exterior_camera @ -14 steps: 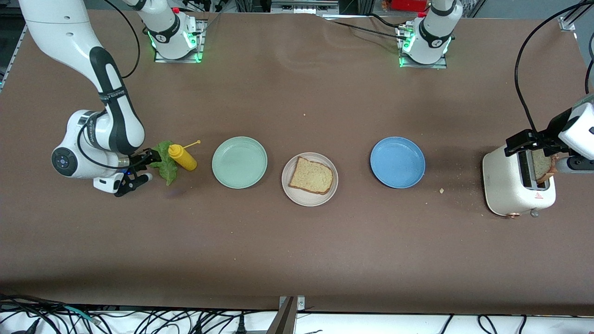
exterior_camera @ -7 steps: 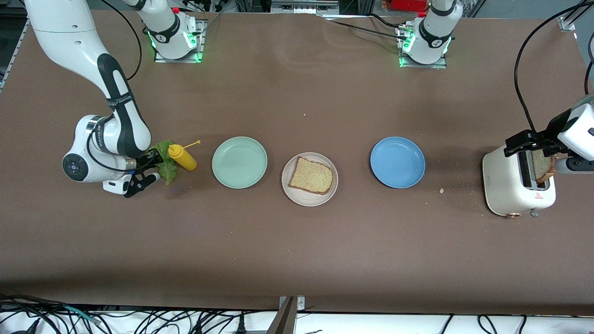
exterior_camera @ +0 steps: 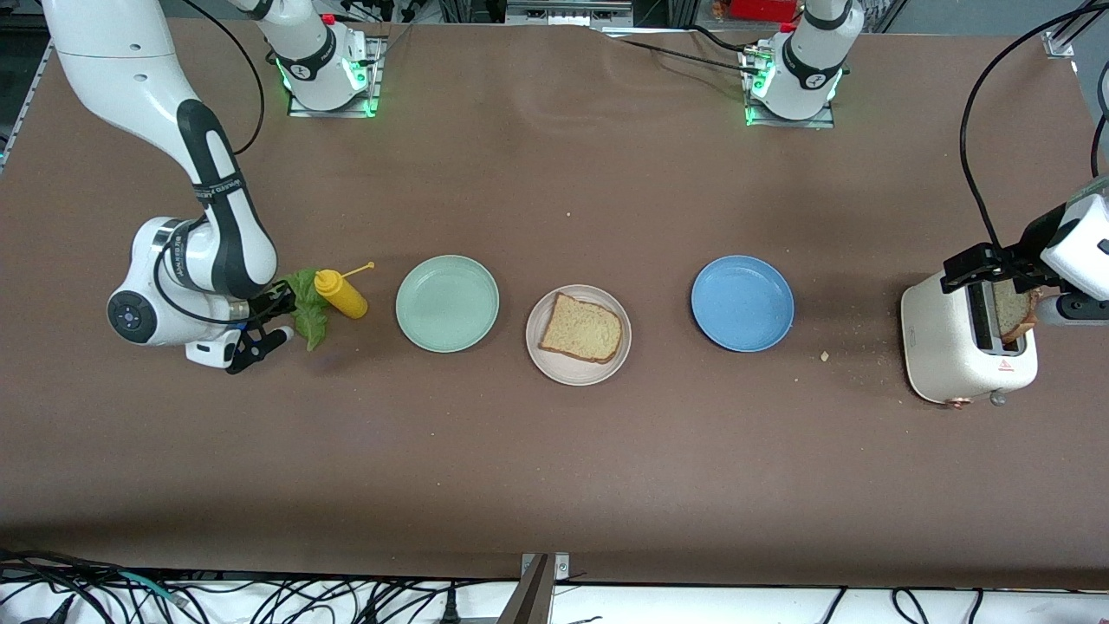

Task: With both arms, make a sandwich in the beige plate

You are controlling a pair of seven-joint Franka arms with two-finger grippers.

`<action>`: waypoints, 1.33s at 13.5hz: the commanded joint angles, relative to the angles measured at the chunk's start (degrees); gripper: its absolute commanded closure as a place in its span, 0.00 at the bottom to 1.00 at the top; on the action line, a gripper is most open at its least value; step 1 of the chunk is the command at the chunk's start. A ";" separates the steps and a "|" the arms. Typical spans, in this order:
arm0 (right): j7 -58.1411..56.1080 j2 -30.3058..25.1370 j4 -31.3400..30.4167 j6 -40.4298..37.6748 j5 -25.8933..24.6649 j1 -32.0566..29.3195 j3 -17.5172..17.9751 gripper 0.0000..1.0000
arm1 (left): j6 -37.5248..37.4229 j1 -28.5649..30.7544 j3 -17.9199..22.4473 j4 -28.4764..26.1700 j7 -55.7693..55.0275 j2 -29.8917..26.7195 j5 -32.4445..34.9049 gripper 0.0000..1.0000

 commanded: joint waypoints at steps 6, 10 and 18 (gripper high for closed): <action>-1.90 -0.94 16.56 -21.18 -1.12 -0.94 -2.76 1.00 | 0.45 0.20 -0.07 0.05 0.48 0.16 0.37 0.00; 2.12 -1.21 27.64 -35.16 -0.95 -0.33 -2.50 1.00 | 0.62 0.20 -0.15 0.05 0.48 0.16 0.37 0.00; 28.46 -3.14 35.31 -41.16 6.23 9.95 -2.32 1.00 | 0.62 0.20 -0.15 0.05 0.48 0.43 0.46 0.00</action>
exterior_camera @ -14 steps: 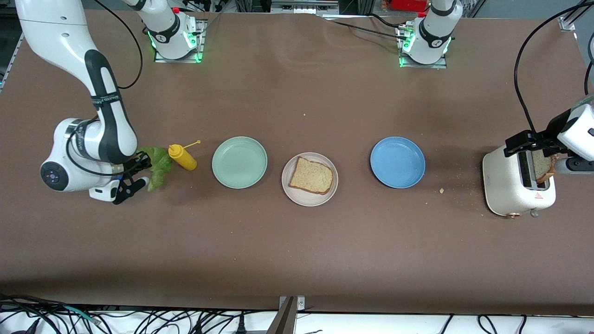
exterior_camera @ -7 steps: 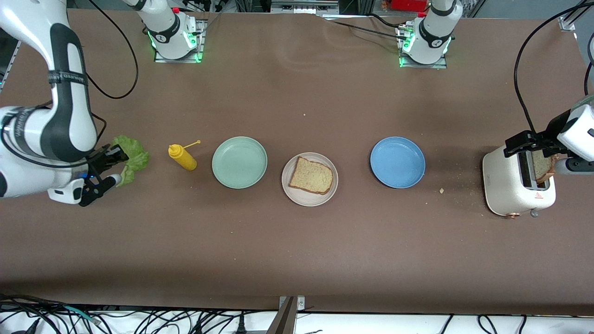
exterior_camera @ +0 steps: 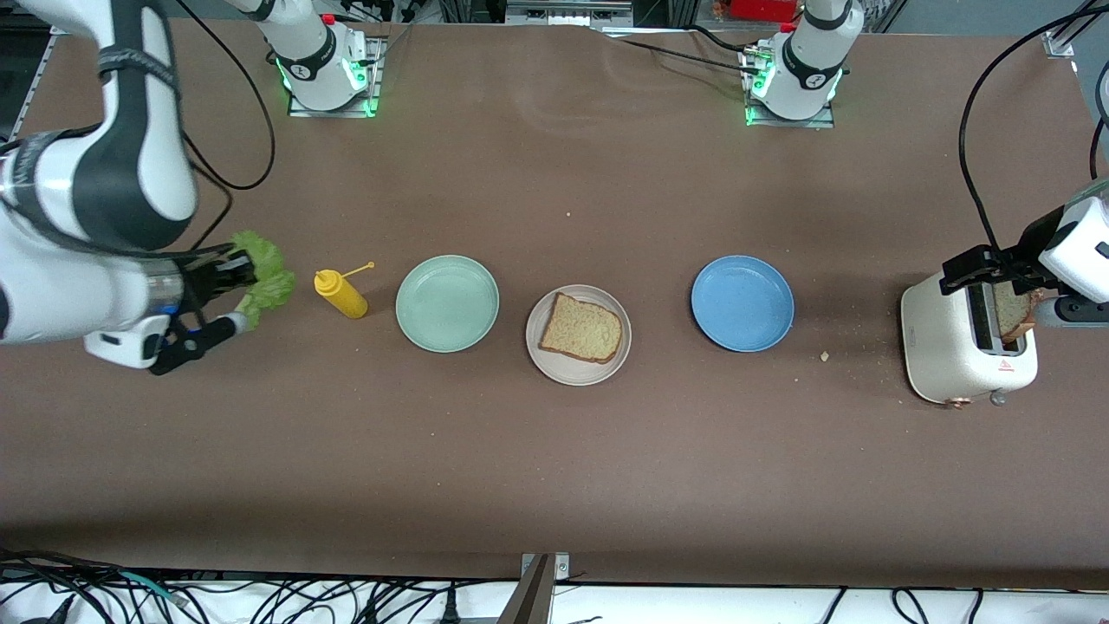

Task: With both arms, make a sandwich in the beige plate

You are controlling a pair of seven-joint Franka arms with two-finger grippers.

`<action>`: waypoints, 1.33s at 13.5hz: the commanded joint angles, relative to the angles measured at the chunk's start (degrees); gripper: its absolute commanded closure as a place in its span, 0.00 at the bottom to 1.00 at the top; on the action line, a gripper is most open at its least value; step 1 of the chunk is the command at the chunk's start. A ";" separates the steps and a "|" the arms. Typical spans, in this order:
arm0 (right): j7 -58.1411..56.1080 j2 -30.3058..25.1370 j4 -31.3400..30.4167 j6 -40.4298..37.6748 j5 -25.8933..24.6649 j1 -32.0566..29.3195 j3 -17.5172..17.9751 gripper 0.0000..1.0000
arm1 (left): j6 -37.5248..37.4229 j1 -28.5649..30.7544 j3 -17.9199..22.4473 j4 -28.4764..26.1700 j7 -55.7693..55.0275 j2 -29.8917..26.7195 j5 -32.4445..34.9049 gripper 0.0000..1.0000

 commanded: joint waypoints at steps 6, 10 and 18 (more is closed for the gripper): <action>22.48 1.80 0.90 7.91 19.45 7.71 -0.21 1.00 | 0.40 0.11 -0.15 0.05 0.48 0.07 0.46 0.00; 24.06 6.11 0.54 20.04 26.32 13.25 -0.21 1.00 | 0.40 0.11 -0.07 0.05 0.48 0.07 0.37 0.00; 30.31 15.69 -2.80 46.42 43.38 21.60 2.60 1.00 | 0.40 0.11 -0.07 0.05 0.48 0.16 0.37 0.00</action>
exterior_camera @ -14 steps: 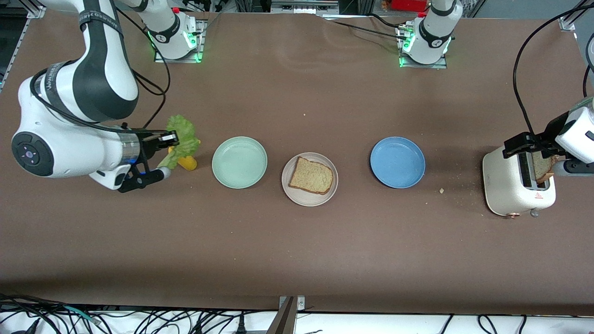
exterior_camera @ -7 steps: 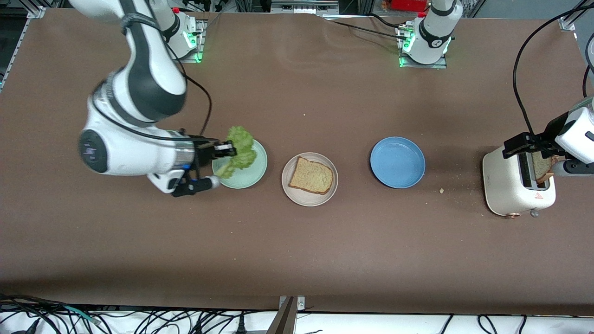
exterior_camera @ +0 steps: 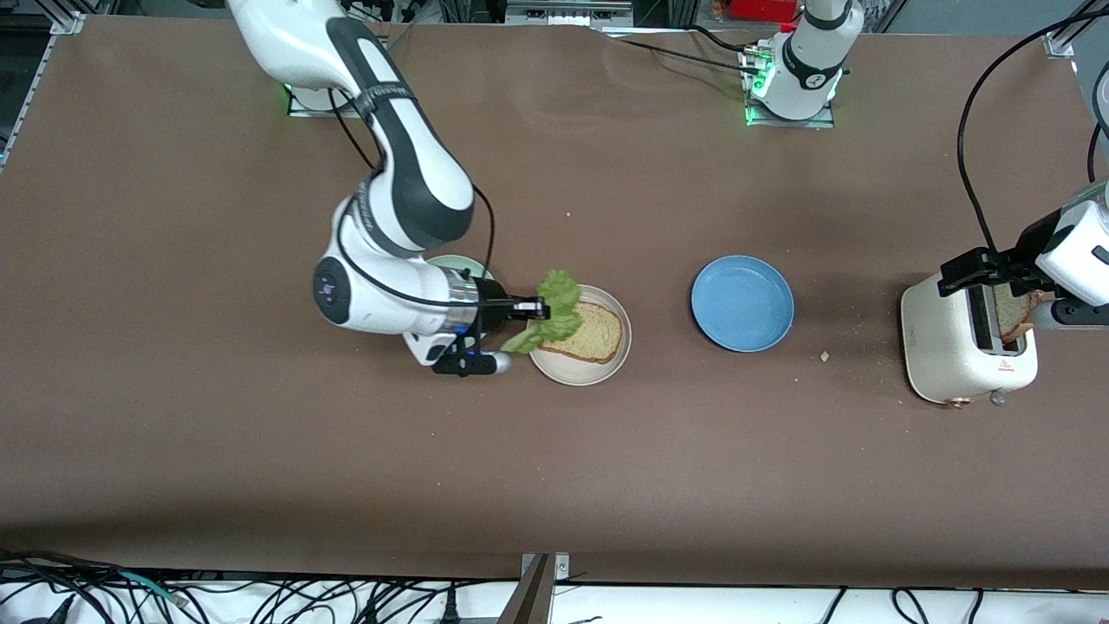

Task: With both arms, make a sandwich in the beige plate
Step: 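Lower the lettuce onto the toast on the beige plate, open the right gripper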

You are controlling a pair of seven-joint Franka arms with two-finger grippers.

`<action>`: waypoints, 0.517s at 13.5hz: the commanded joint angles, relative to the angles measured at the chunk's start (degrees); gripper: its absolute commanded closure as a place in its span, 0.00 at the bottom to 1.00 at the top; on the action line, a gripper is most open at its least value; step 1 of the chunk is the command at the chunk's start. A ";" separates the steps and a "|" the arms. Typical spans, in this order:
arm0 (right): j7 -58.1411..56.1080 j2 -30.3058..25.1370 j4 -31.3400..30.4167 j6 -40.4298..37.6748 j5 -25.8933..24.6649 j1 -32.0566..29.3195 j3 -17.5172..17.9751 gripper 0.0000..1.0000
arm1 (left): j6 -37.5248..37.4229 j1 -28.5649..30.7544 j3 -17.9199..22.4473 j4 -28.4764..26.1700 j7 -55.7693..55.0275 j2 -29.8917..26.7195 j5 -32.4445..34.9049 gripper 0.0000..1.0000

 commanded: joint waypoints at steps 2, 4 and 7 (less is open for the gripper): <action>-0.08 3.94 -0.06 6.93 2.35 2.59 0.44 1.00 | 0.31 0.11 -0.15 0.05 0.48 -0.12 0.46 0.00; -0.25 5.00 -0.50 9.31 2.43 4.35 0.44 1.00 | 0.31 0.11 -0.06 0.05 0.48 -0.12 0.46 0.00; -0.17 6.15 -0.85 12.31 2.88 5.40 0.70 1.00 | 0.31 0.11 -0.06 0.05 0.48 -0.03 0.46 0.00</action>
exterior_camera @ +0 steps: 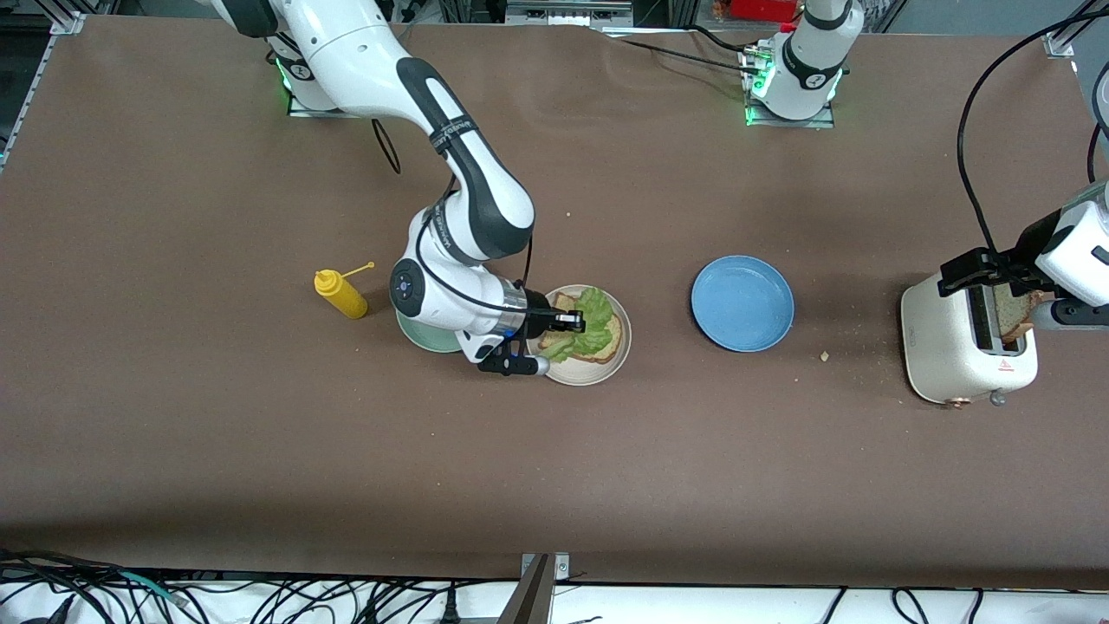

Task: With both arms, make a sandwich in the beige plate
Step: 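Lower the lettuce onto the toast on the beige plate, open the right gripper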

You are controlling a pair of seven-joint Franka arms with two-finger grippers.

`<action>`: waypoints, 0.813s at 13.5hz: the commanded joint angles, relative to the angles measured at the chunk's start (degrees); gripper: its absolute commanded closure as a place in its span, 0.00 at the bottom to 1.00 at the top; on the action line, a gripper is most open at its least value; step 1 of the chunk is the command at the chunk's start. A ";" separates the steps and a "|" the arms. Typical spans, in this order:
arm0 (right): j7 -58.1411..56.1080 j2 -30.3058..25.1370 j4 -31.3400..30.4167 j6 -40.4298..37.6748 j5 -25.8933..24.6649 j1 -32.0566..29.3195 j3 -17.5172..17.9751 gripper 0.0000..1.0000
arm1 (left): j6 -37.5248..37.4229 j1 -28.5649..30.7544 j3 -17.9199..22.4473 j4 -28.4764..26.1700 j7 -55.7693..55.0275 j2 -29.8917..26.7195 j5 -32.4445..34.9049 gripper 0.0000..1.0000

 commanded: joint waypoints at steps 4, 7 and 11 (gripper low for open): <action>-0.69 2.89 -0.63 5.53 0.83 2.52 -0.06 0.97 | 0.31 0.11 -0.06 0.05 0.48 -0.07 0.46 0.00; -0.96 2.90 -0.71 6.43 0.47 3.23 -0.06 0.00 | 0.31 0.11 -0.06 0.05 0.48 -0.07 0.46 0.00; -1.04 0.01 -4.83 6.00 -4.26 3.67 -0.32 0.00 | 0.31 0.11 -0.06 0.05 0.48 -0.07 0.55 0.00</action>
